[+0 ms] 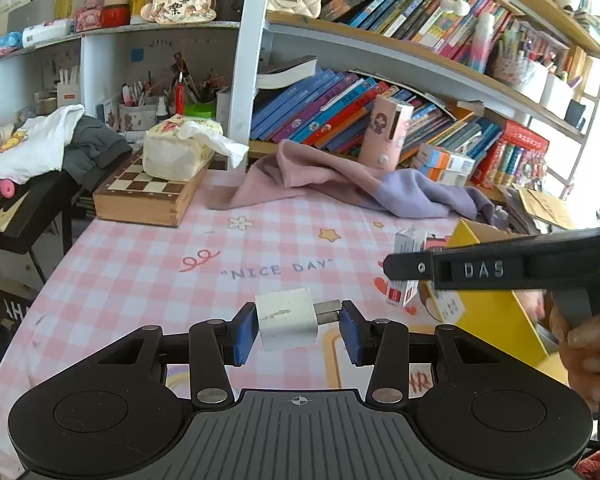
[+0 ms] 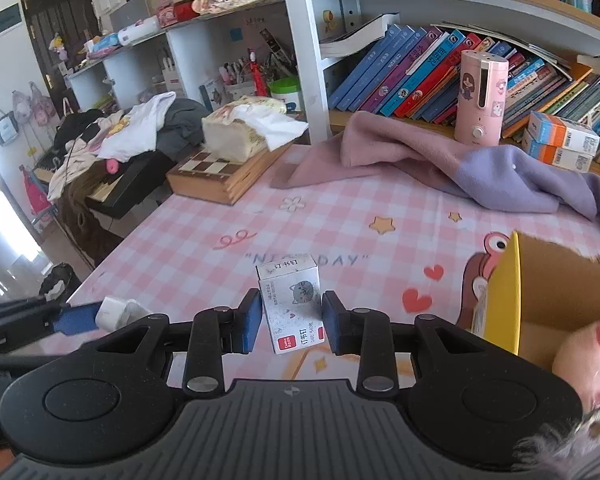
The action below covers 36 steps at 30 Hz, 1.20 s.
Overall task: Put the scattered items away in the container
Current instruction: 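Carry the small white box with the right tool while the left carries the charger to the box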
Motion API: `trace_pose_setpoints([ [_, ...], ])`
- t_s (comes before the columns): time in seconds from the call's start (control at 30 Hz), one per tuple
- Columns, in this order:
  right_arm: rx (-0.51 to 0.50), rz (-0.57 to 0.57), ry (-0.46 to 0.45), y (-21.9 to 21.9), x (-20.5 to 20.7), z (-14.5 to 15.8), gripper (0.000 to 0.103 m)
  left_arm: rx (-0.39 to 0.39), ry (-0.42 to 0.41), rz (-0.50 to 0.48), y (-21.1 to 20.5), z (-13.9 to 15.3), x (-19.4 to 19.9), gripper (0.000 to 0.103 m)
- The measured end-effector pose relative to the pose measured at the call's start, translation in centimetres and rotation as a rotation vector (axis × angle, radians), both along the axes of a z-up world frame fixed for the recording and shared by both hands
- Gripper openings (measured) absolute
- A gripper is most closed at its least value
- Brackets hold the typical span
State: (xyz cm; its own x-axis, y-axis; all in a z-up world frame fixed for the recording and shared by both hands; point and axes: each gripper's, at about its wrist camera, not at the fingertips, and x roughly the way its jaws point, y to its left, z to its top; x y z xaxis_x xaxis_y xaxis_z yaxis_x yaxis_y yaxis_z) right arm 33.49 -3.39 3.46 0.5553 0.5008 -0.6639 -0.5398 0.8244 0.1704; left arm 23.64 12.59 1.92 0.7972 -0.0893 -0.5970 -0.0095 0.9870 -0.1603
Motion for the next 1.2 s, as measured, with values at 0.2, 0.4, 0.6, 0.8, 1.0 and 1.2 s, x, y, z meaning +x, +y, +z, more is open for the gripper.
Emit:
trace_pose_setpoints([
  [0.2,-0.017,-0.012,-0.008,-0.5,-4.2,-0.3,0.031,-0.009,-0.004,-0.019,0.1,0.2,-3.1,0.042],
  [0.4,-0.017,-0.041,0.012,-1.1,-8.6,-0.9,0.031,-0.012,-0.008,-0.035,0.6,0.2,-6.5,0.042],
  [0.6,-0.017,-0.071,0.024,-1.4,-13.7,-1.3,0.031,-0.021,-0.003,-0.061,0.8,0.1,-10.4,0.042],
  [0.8,-0.032,-0.109,0.024,-2.2,-18.6,-1.9,0.031,-0.026,0.015,-0.11,0.2,-0.2,-13.7,0.042],
  [1.0,-0.044,-0.162,0.04,-3.9,-22.5,-2.8,0.031,-0.038,0.048,-0.178,-1.0,-1.0,-15.7,0.042],
  [1.2,-0.034,-0.254,0.069,-6.1,-24.4,-3.1,0.031,-0.039,0.061,-0.255,-2.7,-1.2,-16.6,0.042],
])
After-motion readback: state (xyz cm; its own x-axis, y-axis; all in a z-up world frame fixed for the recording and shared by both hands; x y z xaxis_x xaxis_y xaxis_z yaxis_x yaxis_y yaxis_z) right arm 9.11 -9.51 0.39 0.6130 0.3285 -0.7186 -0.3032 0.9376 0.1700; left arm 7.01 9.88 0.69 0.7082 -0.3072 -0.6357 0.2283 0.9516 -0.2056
